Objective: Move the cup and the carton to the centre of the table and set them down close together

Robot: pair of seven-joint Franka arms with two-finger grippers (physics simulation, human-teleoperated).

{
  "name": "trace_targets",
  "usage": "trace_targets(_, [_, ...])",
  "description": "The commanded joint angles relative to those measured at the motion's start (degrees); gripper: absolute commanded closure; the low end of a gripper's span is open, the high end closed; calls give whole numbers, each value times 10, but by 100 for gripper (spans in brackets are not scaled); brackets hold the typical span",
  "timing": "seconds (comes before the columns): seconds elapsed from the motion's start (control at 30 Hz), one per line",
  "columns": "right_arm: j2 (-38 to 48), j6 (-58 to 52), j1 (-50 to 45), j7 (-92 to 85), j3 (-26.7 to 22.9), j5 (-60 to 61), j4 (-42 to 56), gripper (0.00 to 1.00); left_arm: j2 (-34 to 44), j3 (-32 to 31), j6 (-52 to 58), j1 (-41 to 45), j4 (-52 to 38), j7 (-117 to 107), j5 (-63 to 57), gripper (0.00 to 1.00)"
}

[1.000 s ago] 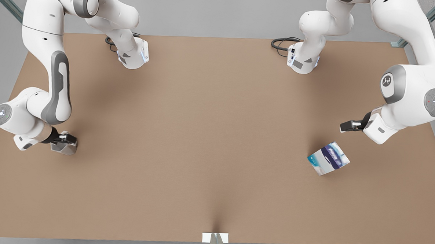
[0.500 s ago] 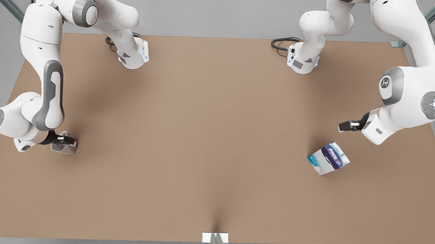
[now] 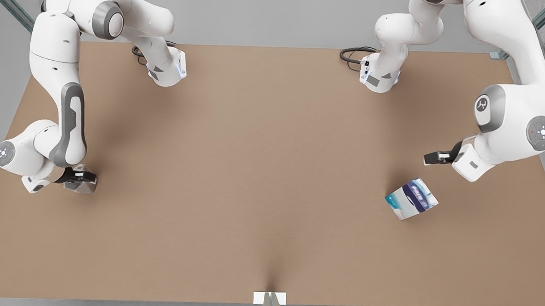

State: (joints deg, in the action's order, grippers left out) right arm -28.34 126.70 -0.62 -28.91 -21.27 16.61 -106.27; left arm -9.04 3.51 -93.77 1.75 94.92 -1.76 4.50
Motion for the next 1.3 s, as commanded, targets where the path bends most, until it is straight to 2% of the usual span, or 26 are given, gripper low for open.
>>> trace_targets(0.0, [-1, 3, 0, -2, 0, 0, -3, 0, 0, 0, 0, -1, 0, 0, 0, 0])
trace_targets(0.37, [-2, -18, -3, 5, -1, -5, -21, 0, -17, 11, -1, 0, 1, 0, 0, 0])
trace_targets(0.57, [-30, 14, -8, 6, 0, -9, -22, 0, -18, 11, -2, 0, 0, 0, 0, 0])
trace_targets(0.73, [-42, 0, -10, 164, 1, -22, -5, 0, -17, 12, -4, 0, -1, 0, 0, 0])
trace_targets(0.77, [-42, 0, -10, 217, 4, -39, -5, 7, -17, 12, -6, -1, -1, 0, 0, 0])
trace_targets(0.83, [-44, 16, -10, 250, 7, -63, -6, 36, -17, 12, -7, -1, -1, 0, 0, 0])
trace_targets(0.87, [-48, 31, -10, 250, 8, -63, -6, 54, -18, 12, -8, 0, -1, 0, 0, 0])
trace_targets(0.9, [-53, 38, -10, 248, 7, -63, -6, 68, -19, 12, -8, -1, -1, 0, 0, 0])
trace_targets(0.93, [-55, 40, -10, 243, 7, -64, -7, 75, -20, 12, -9, 0, -1, 0, 0, 0])
trace_targets(0.97, [-56, 42, -11, 236, 8, -101, -5, 79, -20, 12, -9, 0, -1, 0, 0, 0])
trace_targets(1.27, [-50, 21, -10, 221, 7, -104, -3, 79, -20, 12, -10, -1, -1, 0, -1, 0])
